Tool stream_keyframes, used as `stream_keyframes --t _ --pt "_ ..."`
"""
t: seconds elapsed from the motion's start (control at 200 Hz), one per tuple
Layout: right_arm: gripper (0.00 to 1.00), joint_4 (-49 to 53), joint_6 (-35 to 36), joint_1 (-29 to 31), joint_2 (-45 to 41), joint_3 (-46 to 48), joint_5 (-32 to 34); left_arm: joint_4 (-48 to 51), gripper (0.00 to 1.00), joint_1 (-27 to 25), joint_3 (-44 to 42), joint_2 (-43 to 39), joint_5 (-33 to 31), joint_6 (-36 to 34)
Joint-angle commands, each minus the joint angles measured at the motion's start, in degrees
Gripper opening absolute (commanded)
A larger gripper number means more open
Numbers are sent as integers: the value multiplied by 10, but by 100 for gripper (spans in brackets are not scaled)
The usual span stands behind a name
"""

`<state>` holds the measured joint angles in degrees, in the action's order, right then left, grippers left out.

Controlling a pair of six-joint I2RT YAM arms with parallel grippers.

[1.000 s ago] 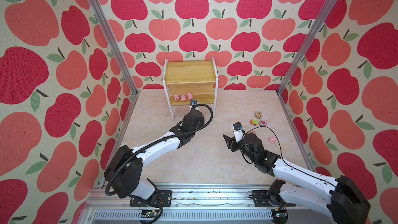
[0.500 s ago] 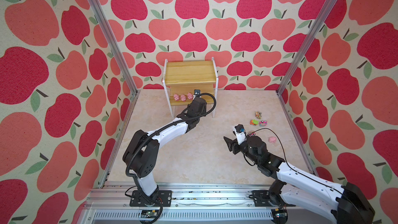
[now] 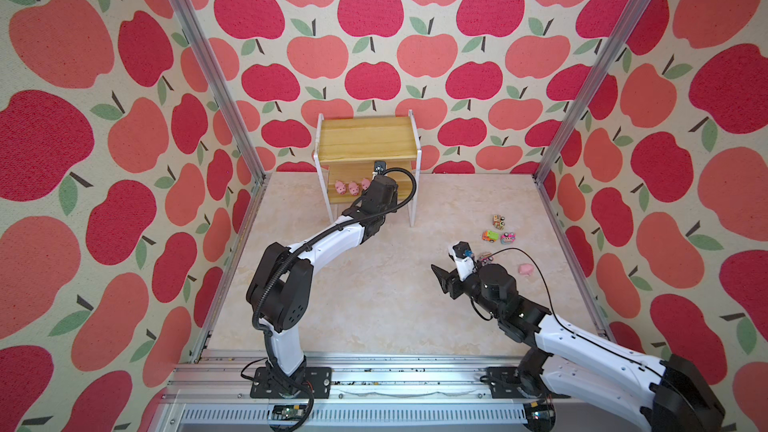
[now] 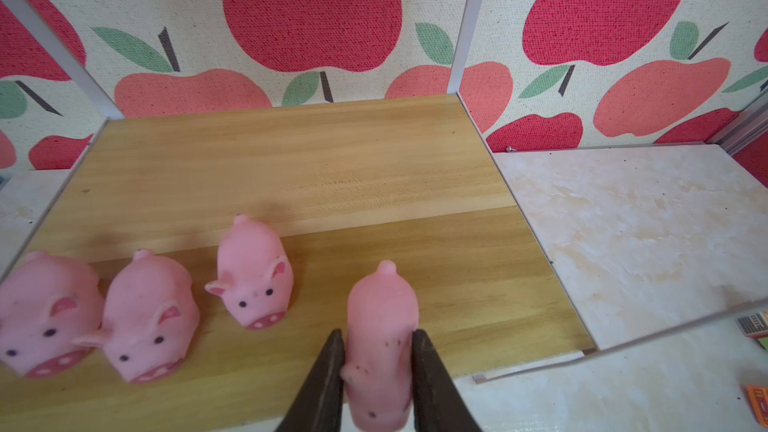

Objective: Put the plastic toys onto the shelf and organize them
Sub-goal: 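Lift the pig with the left gripper and carry it onto the lower shelf, then lower the pig beside the other three pigs and open the left gripper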

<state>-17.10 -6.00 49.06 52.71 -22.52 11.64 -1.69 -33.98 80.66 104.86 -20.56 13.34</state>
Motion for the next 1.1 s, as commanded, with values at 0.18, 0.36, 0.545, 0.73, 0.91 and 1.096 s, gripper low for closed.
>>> stream_keyframes --t 0.18,0.36,0.545,0.73,0.91,1.096 --pt "67 -16 10 1 -2 9 -8 11 29 3 54 40 3 -17" --pt "67 -18 9 1 2 10 -10 10 30 4 63 55 -4 -17" --pt "67 -20 8 1 4 10 -11 -7 29 4 57 64 -23 -6" --pt "67 -24 6 1 10 11 -12 -27 29 2 60 76 -51 6" --pt "68 -27 6 1 16 12 -13 -40 29 0 63 85 -75 18" --pt "68 -32 5 1 25 12 -15 -49 31 1 69 92 -81 25"
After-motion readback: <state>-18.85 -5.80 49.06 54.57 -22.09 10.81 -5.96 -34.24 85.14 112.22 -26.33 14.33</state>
